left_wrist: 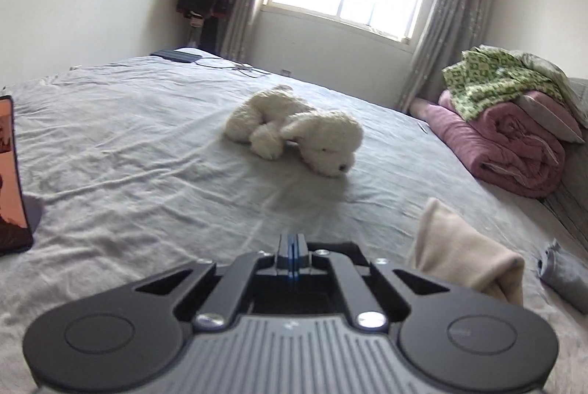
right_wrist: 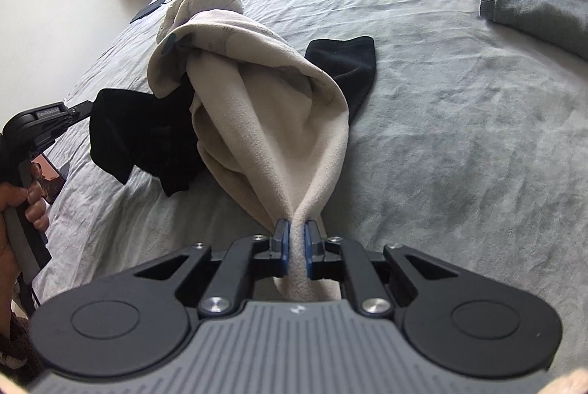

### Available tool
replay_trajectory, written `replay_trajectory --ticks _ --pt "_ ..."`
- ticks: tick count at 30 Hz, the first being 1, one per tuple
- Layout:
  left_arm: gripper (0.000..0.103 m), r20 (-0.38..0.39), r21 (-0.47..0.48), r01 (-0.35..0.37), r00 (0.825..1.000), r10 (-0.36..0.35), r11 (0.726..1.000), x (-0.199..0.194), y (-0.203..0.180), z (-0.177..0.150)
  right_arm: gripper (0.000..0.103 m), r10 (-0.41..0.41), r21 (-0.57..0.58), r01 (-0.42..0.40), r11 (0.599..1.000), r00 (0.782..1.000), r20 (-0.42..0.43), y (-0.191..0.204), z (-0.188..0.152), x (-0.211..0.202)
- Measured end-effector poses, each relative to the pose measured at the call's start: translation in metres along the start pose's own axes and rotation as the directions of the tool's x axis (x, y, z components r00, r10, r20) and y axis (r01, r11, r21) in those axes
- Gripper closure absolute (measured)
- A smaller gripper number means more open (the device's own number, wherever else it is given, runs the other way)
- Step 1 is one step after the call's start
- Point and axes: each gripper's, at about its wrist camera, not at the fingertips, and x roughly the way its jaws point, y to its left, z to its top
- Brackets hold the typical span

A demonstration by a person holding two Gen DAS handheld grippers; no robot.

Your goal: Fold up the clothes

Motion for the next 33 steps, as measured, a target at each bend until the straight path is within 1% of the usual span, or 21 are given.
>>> replay_trajectory --ticks 1,3,5,6,7,8,9,12,13,14,15,18,19,21,22,25,27,28,30,32,33 --pt "0.103 0.009 -0.015 -0.019 1.000 0.019 1.000 0.000 0.006 0.003 0.093 0.000 0.003 0.000 1.000 1.000 -0.002 -0.001 0.000 0.000" --pt "0.103 0.008 -0.036 -0.033 0.999 0.033 0.999 0.001 0.013 0.007 0.093 -0.002 0.005 0.002 1.000 1.000 -0.003 -0.001 0.000 0.000" --pt "0.102 -0.017 -0.063 -0.021 1.000 0.020 0.998 0.003 0.017 0.007 0.092 -0.004 0.006 0.004 1.000 1.000 -0.004 -0.001 0.000 0.000" --pt "0.098 -0.033 -0.079 -0.014 0.999 0.012 0.997 0.004 0.018 0.007 0.090 -0.004 0.007 0.004 1.000 1.000 -0.004 -0.001 0.000 0.000" --pt "0.094 -0.050 -0.081 0.008 0.999 -0.012 0.997 0.005 0.016 0.005 0.088 -0.004 0.008 0.004 1.000 1.000 -0.005 -0.001 0.000 0.001" --pt "0.083 -0.068 -0.083 0.029 0.997 -0.035 0.996 0.006 0.014 0.003 0.087 -0.004 0.007 0.004 1.000 1.000 -0.006 -0.001 0.000 0.001" --pt "0.070 -0.086 -0.086 0.051 0.995 -0.058 0.995 0.007 0.012 0.001 0.086 -0.004 0.006 0.004 1.000 1.000 -0.008 0.000 0.000 0.001" --pt "0.053 -0.150 -0.081 0.141 0.977 -0.152 0.987 0.013 -0.003 -0.011 0.084 -0.004 -0.006 0.004 1.000 1.000 -0.011 0.001 0.000 0.002" --pt "0.050 -0.186 -0.067 0.177 0.965 -0.186 0.982 0.017 -0.010 -0.016 0.084 -0.005 -0.010 0.005 1.000 1.000 -0.011 0.002 0.000 0.001" --pt "0.046 -0.211 -0.060 0.197 0.956 -0.205 0.979 0.020 -0.016 -0.021 0.084 -0.006 -0.015 0.006 1.000 1.000 -0.012 0.003 0.000 0.002" --pt "0.045 -0.236 -0.053 0.218 0.946 -0.224 0.975 0.023 -0.021 -0.026 0.084 -0.008 -0.019 0.008 1.000 1.000 -0.011 0.003 0.000 0.001" --pt "0.045 -0.311 -0.051 0.280 0.908 -0.281 0.959 0.032 -0.037 -0.043 0.084 -0.024 -0.027 0.024 0.999 1.000 -0.004 0.003 0.002 0.001" --pt "0.045 -0.329 -0.049 0.293 0.898 -0.292 0.955 0.035 -0.041 -0.048 0.079 -0.032 -0.026 0.032 0.999 0.999 0.001 0.003 0.003 0.001" --pt "0.045 -0.364 -0.035 0.318 0.879 -0.308 0.948 0.038 -0.050 -0.056 0.062 -0.048 -0.025 0.048 0.999 0.999 0.014 0.003 0.004 -0.001" --pt "0.045 -0.375 -0.029 0.324 0.874 -0.311 0.946 0.039 -0.053 -0.060 0.060 -0.055 -0.028 0.056 0.998 0.998 0.025 0.003 0.006 -0.002" --pt "0.046 -0.392 0.001 0.334 0.867 -0.307 0.942 0.040 -0.060 -0.068 0.056 -0.064 -0.037 0.066 0.997 0.997 0.054 0.006 0.011 -0.005" --pt "0.050 -0.402 0.024 0.334 0.866 -0.297 0.942 0.041 -0.063 -0.073 0.053 -0.061 -0.043 0.064 0.997 0.996 0.065 0.009 0.015 -0.005" --pt "0.054 -0.407 0.033 0.330 0.867 -0.289 0.943 0.042 -0.064 -0.076 0.053 -0.057 -0.047 0.060 0.997 0.996 0.068 0.012 0.017 -0.004" --pt "0.080 -0.419 0.040 0.320 0.865 -0.275 0.947 0.045 -0.064 -0.080 0.053 -0.047 -0.058 0.052 0.997 0.996 0.071 0.018 0.020 -0.002" --pt "0.088 -0.414 0.047 0.301 0.874 -0.255 0.953 0.048 -0.062 -0.082 0.051 -0.036 -0.075 0.041 0.996 0.997 0.073 0.026 0.023 0.001" --pt "0.090 -0.407 0.050 0.296 0.878 -0.252 0.954 0.048 -0.061 -0.082 0.051 -0.030 -0.083 0.036 0.996 0.997 0.073 0.031 0.024 0.004"
